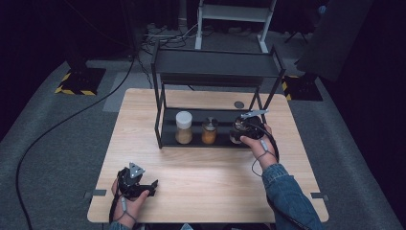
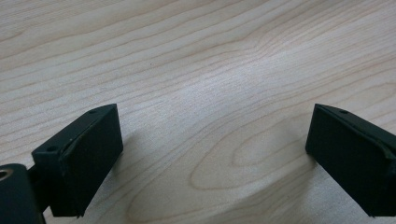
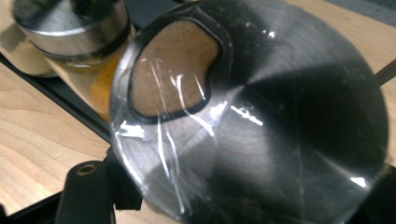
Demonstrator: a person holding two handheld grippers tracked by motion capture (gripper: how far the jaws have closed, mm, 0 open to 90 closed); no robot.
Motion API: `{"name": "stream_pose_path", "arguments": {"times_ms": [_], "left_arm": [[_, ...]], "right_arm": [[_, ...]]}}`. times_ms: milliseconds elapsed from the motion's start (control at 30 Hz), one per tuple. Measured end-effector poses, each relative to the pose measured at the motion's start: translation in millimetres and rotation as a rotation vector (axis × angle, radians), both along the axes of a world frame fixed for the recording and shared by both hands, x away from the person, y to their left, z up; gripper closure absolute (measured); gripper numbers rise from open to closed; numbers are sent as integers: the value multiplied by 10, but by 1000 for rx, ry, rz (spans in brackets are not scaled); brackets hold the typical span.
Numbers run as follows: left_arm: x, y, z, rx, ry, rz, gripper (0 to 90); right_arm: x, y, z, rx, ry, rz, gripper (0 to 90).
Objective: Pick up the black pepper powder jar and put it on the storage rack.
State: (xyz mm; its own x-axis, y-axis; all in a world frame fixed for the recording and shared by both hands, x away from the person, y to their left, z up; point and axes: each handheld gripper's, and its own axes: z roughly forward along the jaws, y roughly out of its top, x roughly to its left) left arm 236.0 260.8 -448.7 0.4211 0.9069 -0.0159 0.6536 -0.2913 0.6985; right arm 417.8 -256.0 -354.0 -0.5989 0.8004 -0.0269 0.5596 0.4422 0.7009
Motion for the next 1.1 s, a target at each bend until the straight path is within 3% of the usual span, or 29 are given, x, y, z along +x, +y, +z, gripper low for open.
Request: {"name": "stream_pose_path", "arguments": {"times_ms": [500, 933, 1000, 1100], "left_arm": [[0, 0, 0, 0, 0, 0, 38], [0, 0, 0, 0, 0, 0, 38], [0, 0, 0, 0, 0, 0, 38], [0, 0, 0, 0, 0, 0, 38]], "right_arm": [[96, 102, -234, 5, 13, -28, 309], [157, 123, -294, -1, 21, -31, 306], [160, 117, -269, -2, 23, -28, 210], [132, 100, -189, -2, 22, -32, 153]]}}
